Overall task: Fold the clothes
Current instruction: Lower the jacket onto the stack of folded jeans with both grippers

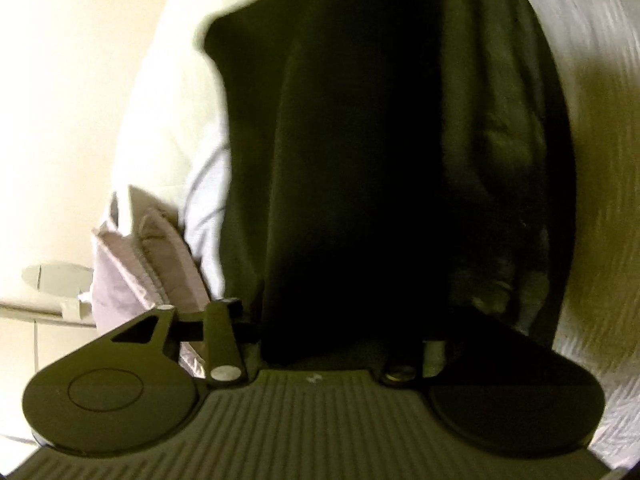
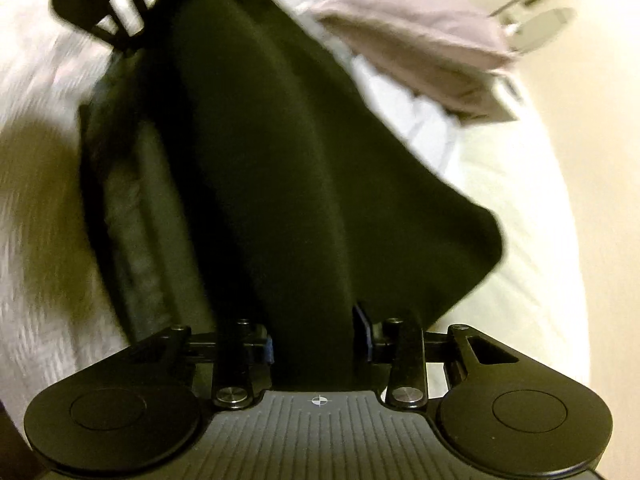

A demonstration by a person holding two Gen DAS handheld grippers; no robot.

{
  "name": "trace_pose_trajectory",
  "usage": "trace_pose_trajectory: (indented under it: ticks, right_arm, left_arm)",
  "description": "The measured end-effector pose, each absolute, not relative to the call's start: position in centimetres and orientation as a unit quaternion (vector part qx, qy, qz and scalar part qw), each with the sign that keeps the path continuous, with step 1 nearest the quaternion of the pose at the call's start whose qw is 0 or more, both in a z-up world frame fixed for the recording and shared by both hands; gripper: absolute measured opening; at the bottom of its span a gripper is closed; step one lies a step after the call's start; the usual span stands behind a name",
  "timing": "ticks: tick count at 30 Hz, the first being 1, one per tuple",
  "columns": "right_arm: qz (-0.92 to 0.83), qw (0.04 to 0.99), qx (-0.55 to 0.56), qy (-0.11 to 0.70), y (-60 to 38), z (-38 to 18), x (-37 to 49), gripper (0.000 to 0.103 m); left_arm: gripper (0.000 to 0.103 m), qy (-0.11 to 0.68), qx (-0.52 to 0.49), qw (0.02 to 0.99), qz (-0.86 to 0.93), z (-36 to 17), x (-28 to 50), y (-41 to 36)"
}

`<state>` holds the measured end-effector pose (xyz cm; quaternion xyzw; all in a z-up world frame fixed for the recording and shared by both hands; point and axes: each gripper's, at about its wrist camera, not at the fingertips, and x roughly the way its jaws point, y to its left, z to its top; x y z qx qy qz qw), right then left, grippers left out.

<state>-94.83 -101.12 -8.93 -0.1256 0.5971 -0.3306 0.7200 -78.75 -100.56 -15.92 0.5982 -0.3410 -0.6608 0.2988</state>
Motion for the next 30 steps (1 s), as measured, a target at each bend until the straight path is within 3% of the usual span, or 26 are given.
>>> trace_pose_trajectory:
  ticks: [4,7,9,13,14,16,17,18,22,26,30]
  right_arm:
    - [-0.335,0.713,-0.132,0.602,-101.1,-9.4,-94.0,0.039]
    - [-0.333,0.710,-0.141,0.604,-101.1,-9.3,-94.2,0.042]
    - [-0.328,0.706,-0.155,0.609,-101.0,-9.5,-94.0,0.046]
    - [-0.327,0.699,-0.171,0.613,-100.7,-10.3,-94.0,0.051]
    - [-0.329,0.700,-0.166,0.612,-100.8,-10.2,-94.1,0.051]
    - [-0.333,0.703,-0.154,0.609,-101.1,-9.8,-94.2,0.051]
    - [-0.335,0.705,-0.148,0.608,-101.2,-9.5,-94.3,0.051]
    - [-0.337,0.706,-0.141,0.606,-101.3,-9.3,-94.3,0.051]
    - [-0.344,0.712,-0.116,0.601,-101.8,-8.4,-94.6,0.038]
    - [-0.350,0.717,-0.095,0.596,-101.8,-7.8,-94.8,0.036]
    - [-0.338,0.712,-0.105,0.606,-100.4,-9.7,-94.3,0.036]
  left_arm:
    - [0.048,-0.345,0.598,0.313,-0.653,-15.7,-78.9,-99.9]
    - [0.059,-0.357,0.587,0.313,-0.655,-14.7,-78.7,-98.8]
    - [0.073,-0.380,0.579,0.298,-0.657,-14.6,-78.3,-97.5]
    - [0.074,-0.388,0.571,0.295,-0.660,-14.6,-77.7,-96.4]
    - [0.071,-0.376,0.572,0.299,-0.665,-14.5,-77.6,-96.6]
    - [0.057,-0.350,0.576,0.300,-0.675,-14.1,-77.4,-96.8]
    - [0.044,-0.340,0.581,0.294,-0.678,-14.0,-77.3,-96.8]
    - [0.039,-0.333,0.584,0.291,-0.681,-13.9,-77.2,-96.6]
    - [0.033,-0.306,0.576,0.298,-0.697,-12.2,-77.3,-95.7]
    - [0.031,-0.288,0.565,0.316,-0.706,-10.8,-77.5,-95.1]
    - [0.031,-0.281,0.580,0.304,-0.701,-14.2,-78.3,-96.4]
